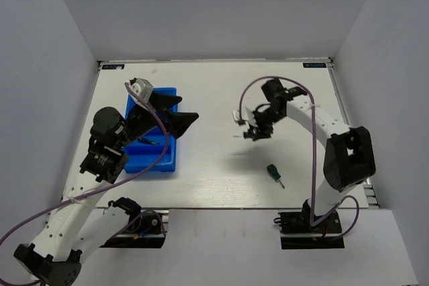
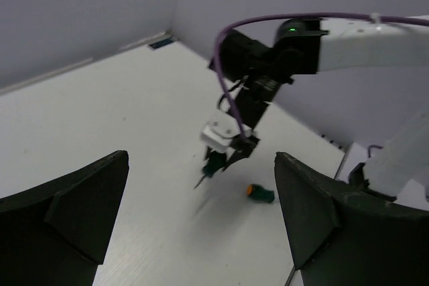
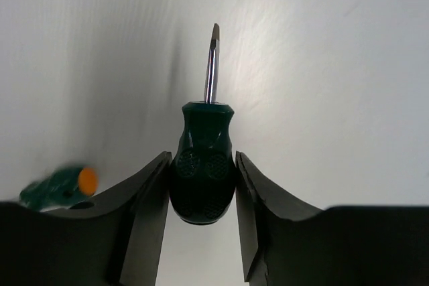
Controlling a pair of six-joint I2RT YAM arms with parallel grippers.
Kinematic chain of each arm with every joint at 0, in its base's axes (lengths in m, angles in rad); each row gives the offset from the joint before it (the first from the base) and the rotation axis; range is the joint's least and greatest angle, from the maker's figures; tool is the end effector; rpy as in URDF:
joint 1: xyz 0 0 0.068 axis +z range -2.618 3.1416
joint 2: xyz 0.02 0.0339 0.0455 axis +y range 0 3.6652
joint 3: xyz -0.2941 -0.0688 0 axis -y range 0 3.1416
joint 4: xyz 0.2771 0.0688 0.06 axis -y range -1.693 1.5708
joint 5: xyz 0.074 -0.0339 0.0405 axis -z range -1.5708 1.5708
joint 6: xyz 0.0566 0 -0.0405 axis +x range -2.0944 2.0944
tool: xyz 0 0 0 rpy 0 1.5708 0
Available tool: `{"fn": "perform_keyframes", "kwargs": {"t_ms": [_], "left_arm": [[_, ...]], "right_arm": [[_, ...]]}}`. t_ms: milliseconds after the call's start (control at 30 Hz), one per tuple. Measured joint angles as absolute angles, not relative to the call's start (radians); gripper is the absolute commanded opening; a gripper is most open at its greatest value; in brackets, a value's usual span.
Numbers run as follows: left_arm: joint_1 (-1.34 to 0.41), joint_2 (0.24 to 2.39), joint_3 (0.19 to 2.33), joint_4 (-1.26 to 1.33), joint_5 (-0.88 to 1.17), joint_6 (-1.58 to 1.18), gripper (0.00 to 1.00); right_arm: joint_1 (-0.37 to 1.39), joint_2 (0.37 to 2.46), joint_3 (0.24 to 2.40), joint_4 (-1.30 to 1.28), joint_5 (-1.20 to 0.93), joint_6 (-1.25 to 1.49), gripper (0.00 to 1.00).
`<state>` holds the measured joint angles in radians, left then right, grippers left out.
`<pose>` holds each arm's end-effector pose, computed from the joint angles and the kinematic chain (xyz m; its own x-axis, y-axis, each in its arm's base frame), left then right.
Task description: Sort the tools into containers
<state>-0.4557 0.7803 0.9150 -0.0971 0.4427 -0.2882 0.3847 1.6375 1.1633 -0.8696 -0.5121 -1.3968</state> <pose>0.1712 -0.1109 0.4218 -0.1899 -0.1929 -0.9627 0.7594 0.5926 -0.2686 0.3059 0.1538 0.2136 0.2665 -0.8183 -0.5092 -0.9638 -0.2274 -0.1390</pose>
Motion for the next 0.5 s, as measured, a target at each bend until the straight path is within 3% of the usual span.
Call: {"fn": "perform_keyframes", "kwargs": {"t_ms": [300, 500], "left_arm": [[-0.456, 0.756, 0.890, 0.254, 0.605, -0.429, 1.00], [-0.456, 0.748, 0.890, 0.368, 0.690, -0.473, 1.00]], "right_arm": [[0.654, 1.932, 1.903, -0.936, -0.775, -0.931, 0.00], [0.783, 2.120, 2.022, -0.736, -0.859, -0.498, 0.00]]}}
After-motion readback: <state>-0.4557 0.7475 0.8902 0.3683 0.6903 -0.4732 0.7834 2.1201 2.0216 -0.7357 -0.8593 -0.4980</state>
